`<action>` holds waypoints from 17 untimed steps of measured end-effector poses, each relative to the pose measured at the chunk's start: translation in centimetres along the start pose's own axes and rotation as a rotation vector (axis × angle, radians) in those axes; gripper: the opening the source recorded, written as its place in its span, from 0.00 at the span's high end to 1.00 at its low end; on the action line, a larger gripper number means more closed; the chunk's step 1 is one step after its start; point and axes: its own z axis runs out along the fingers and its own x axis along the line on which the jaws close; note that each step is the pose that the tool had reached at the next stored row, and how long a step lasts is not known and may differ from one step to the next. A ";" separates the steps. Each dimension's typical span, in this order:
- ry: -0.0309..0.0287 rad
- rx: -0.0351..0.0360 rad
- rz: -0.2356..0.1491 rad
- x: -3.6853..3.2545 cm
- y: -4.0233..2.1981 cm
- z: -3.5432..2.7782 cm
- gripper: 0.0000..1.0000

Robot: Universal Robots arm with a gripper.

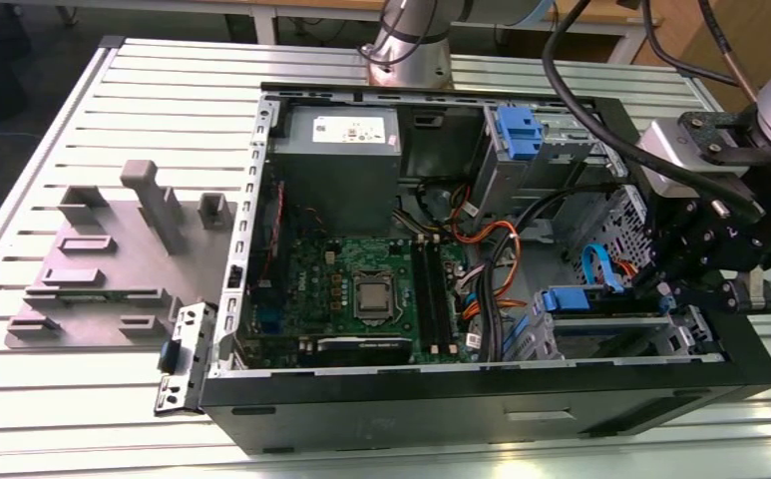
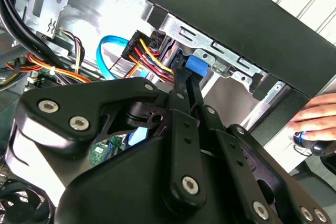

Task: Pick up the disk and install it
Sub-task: 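Insert the second disk wire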

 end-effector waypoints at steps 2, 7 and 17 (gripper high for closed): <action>0.0000 0.0000 0.000 0.01 0.00 -0.05 0.84; 0.0003 0.0000 0.000 -0.01 -0.01 -0.43 0.84; 0.0001 0.0000 0.000 -0.02 -0.02 -0.69 0.84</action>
